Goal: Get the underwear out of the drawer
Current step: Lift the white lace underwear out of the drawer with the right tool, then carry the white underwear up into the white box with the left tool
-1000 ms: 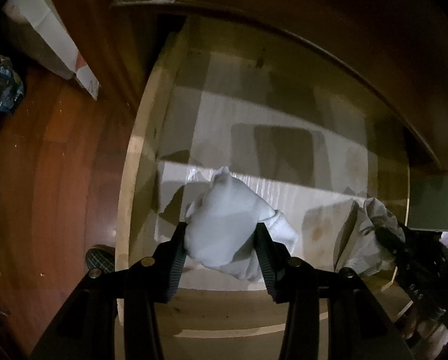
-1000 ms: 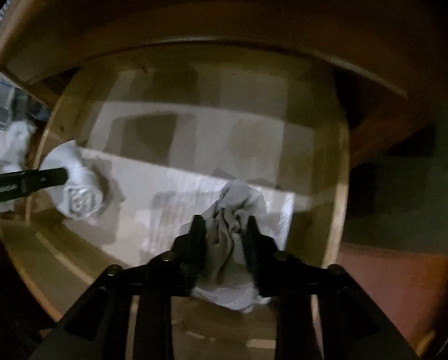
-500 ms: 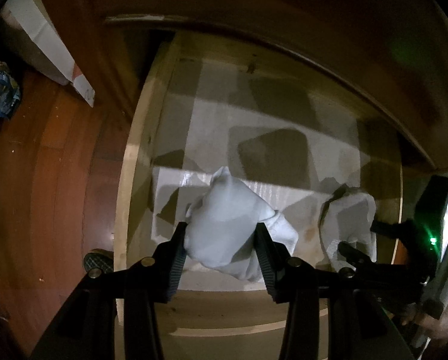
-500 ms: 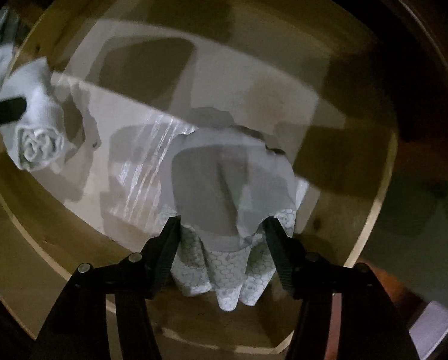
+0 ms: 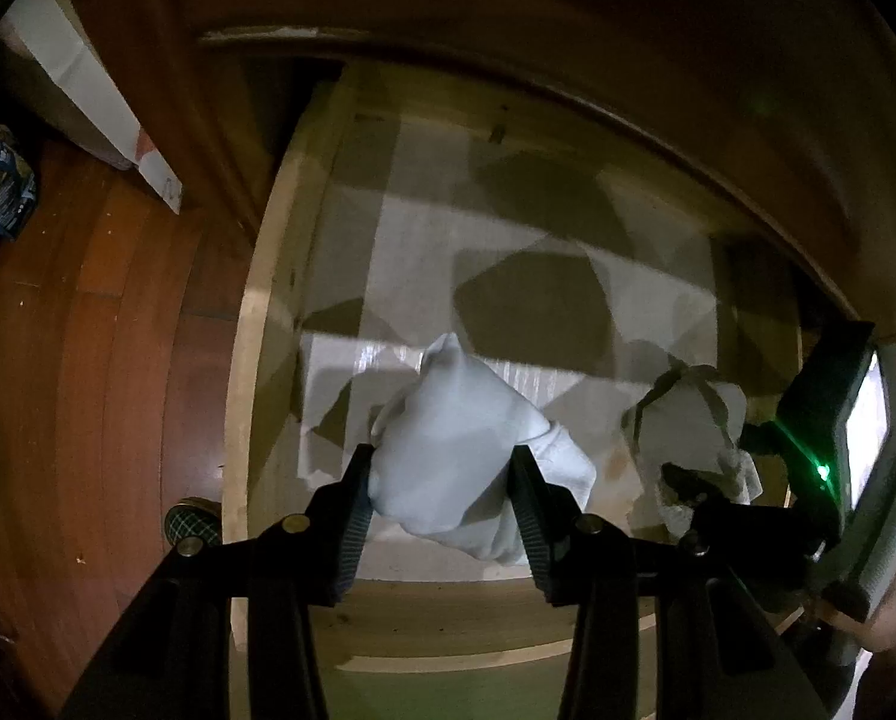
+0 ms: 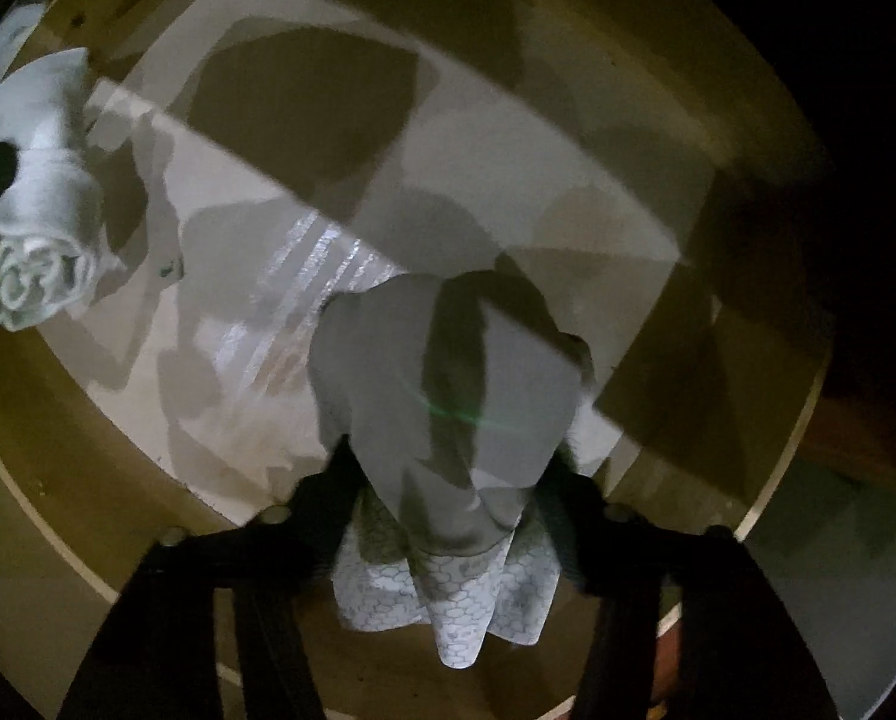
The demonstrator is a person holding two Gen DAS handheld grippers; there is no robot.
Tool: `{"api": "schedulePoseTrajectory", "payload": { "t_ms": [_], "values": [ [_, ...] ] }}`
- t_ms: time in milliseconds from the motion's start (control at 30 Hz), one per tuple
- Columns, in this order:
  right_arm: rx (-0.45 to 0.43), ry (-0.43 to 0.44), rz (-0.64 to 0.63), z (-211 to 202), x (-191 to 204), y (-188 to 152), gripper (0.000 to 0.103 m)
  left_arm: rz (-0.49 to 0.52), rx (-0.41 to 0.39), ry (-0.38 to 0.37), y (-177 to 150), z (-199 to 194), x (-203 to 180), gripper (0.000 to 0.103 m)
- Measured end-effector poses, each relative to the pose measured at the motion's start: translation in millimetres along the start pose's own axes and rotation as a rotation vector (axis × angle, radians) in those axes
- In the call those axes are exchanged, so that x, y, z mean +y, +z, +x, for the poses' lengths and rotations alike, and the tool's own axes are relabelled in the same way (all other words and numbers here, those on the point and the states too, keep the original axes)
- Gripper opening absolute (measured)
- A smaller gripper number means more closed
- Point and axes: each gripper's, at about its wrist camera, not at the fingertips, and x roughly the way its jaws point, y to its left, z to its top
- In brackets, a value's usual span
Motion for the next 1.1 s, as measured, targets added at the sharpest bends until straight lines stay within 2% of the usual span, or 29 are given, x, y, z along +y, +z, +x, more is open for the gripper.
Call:
{"api": "schedulePoseTrajectory", "payload": {
  "t_ms": [67, 167, 267, 400, 467, 533, 600, 800, 900, 1100],
  "values": [
    [-0.012, -0.006, -0.001, -3, 3, -2, 0.034, 0.005, 0.000, -0.002, 1, 0, -2, 0.045],
    [-0.060, -0.006, 0.027, -11, 4, -9, 0.029, 0.006, 0.004, -0.022, 1, 0, -2, 0.045],
    [-0.131, 0.024, 0.095, -23, 0, -19, 0.029, 0.018, 0.001, -0.042, -2, -1, -3, 0.045],
    [-0.290, 0.105, 0.257, -50, -11, -51, 0.029, 0.042, -0.015, -0.040, -6, -5, -9, 0.045],
    [-0.397, 0.109, 0.326, -63, -14, -74, 0.029, 0.065, -0.035, -0.032, -7, -9, -12, 0.045],
    [-0.448, 0.127, 0.387, -74, -17, -87, 0.029, 0.095, -0.068, -0.014, -10, -13, -18, 0.045],
    [-0.506, 0.184, 0.454, -79, -25, -104, 0.029, 0.113, -0.110, 0.020, -13, -20, -24, 0.045],
    [-0.541, 0.140, 0.518, -80, -31, -111, 0.029, 0.136, -0.202, 0.074, -29, -42, -34, 0.042],
    [-0.551, 0.126, 0.535, -83, -30, -107, 0.029, 0.133, -0.221, 0.101, -36, -51, -37, 0.041],
    [-0.541, 0.142, 0.556, -81, -42, -109, 0.029, 0.129, -0.280, 0.130, -48, -85, -42, 0.041]
  ]
}}
